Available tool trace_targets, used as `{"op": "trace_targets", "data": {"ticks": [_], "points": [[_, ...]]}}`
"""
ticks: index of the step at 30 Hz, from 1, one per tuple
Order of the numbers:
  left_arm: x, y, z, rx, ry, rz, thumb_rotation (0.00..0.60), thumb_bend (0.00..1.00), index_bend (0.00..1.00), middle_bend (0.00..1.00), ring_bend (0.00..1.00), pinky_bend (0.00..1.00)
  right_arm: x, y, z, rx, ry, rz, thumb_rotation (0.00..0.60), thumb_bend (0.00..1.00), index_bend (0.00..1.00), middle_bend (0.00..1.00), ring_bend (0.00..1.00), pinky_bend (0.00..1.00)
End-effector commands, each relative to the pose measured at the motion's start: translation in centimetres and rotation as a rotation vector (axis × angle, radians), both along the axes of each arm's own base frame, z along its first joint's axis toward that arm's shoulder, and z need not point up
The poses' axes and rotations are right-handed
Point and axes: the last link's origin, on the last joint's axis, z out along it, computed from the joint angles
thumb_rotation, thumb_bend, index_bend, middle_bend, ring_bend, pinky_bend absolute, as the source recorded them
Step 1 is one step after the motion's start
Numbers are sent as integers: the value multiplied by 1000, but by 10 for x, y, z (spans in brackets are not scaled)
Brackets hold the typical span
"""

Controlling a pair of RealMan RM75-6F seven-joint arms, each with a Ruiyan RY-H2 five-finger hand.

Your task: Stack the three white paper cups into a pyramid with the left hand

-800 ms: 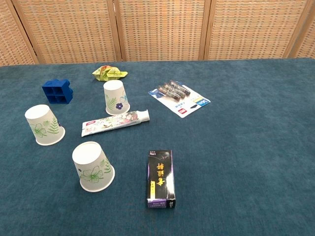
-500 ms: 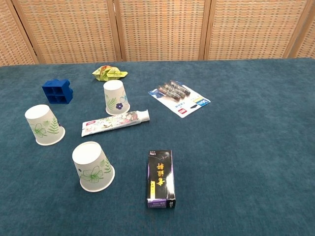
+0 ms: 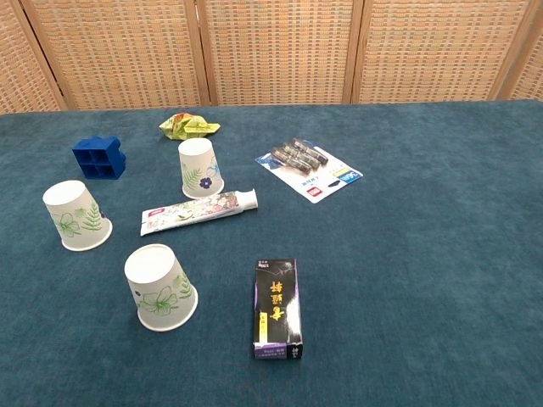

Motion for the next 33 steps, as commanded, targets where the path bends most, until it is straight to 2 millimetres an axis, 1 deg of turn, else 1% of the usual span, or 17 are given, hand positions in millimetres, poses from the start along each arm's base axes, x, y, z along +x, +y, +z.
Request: {"op": "trace_targets", "data": {"ticks": [1,6,9,12,17,22,27,33], "points": [[1,0,0,0,0,-2,600,203,0,0,0,0,-1,0,1,-2,-4,-4,600,91,0,0,0,0],[3,3,1,-4,-1,-6,600,203,0,0,0,0,-2,1,4,-10,-12,-8,600,91,0,0,0,0],[5,8,4,-21,5,-7,600,203,0,0,0,0,-1,0,4,-7,-12,-9,600,91,0,0,0,0],[7,19,9,-42,20,-10,600,203,13,0,0,0,-1,1,4,-6,-13,-8,600,91,0,0,0,0],[14,45,21,-105,76,1,600,203,103,0,0,0,-1,0,4,-6,-17,-11,600,90,0,0,0,0],[22,71,28,-175,86,35,600,203,196,0,0,0,-1,1,5,-6,-21,-11,600,91,0,0,0,0],[27,95,28,-231,119,74,600,203,205,0,0,0,-2,0,5,-4,-25,-15,600,90,0,0,0,0],[32,120,17,-309,155,128,600,203,205,0,0,0,-3,0,6,-2,-31,-20,600,91,0,0,0,0]]}}
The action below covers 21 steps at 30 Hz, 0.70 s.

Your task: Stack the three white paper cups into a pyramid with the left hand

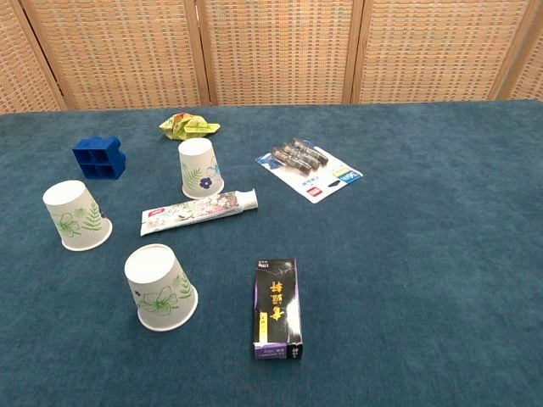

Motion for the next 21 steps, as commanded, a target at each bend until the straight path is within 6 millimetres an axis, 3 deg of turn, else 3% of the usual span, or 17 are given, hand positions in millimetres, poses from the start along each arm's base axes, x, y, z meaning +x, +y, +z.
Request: {"op": "trace_targets", "data": {"ticks": [1,10,21], "points": [[8,18,-6,-56,39,18,600,203,205,0,0,0,-1,0,0,2,-2,-3,600,91,0,0,0,0],[20,35,-28,-145,89,63,600,203,205,0,0,0,-2,-2,0,6,-7,-8,600,91,0,0,0,0],[24,40,-56,-204,127,85,600,203,206,0,0,0,-3,-3,2,0,-16,-11,600,91,0,0,0,0]]}}
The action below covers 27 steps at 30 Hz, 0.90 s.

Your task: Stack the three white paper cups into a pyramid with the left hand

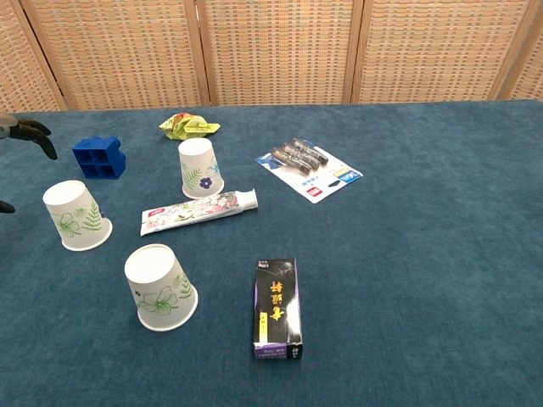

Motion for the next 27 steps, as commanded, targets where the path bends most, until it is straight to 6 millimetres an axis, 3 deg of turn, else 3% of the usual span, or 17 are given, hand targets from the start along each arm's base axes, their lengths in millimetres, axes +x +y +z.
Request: {"op": "trace_targets", "data": {"ticks": [1,11,18,27], "points": [[1,1,-7,-9,10,0,600,203,208,0,0,0,0,0,0,0,-1,0,600,91,0,0,0,0],[9,7,-27,-18,12,-15,600,203,229,0,0,0,0,0,1,1,-6,1,600,91,0,0,0,0],[15,9,-41,-14,6,-31,600,203,353,0,0,0,-1,0,2,0,-12,0,600,91,0,0,0,0],[15,11,-49,-4,3,-37,600,203,417,0,0,0,-1,0,3,0,-16,2,600,91,0,0,0,0]]}}
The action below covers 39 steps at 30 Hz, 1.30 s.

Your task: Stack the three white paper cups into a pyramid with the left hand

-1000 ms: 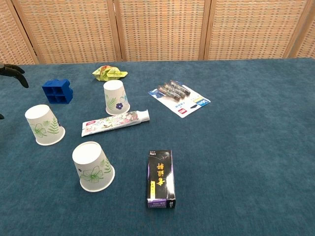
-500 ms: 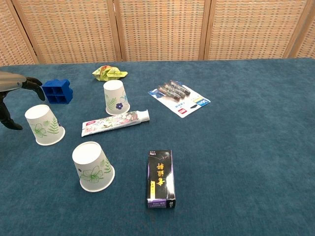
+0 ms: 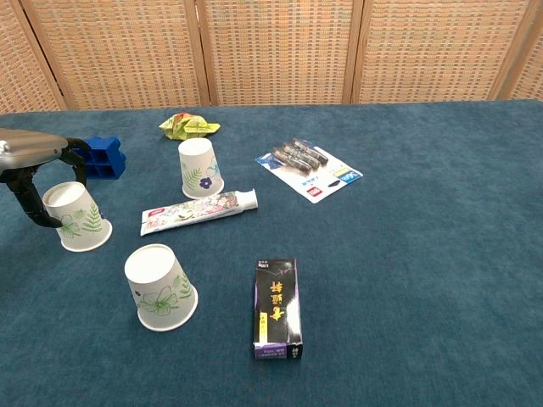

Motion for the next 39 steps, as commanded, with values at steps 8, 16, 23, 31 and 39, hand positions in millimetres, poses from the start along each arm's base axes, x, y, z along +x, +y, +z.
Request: {"op": "trace_targets", "data": {"ticks": [8,16,23,31,39], "points": [[2,-3,4,14,-21,-21,600,203,417,0,0,0,0,0,0,-1,0,-1,600,90,0,0,0,0],[19,-16,22,35,-54,-97,600,203,417,0,0,0,1,1,-1,0,2,2,600,91,0,0,0,0],[35,-37,25,3,-86,-153,600,203,417,0,0,0,0,0,0,1,-1,-4,600,91,0,0,0,0],[50,-64,7,-99,-94,-214,600,203,417,0,0,0,0,1,1,-3,-3,-2,600,91,0,0,0,0],[57,-79,-8,-147,-86,-246,600,203,417,0,0,0,-1,1,2,-7,-6,-3,600,91,0,0,0,0]]}}
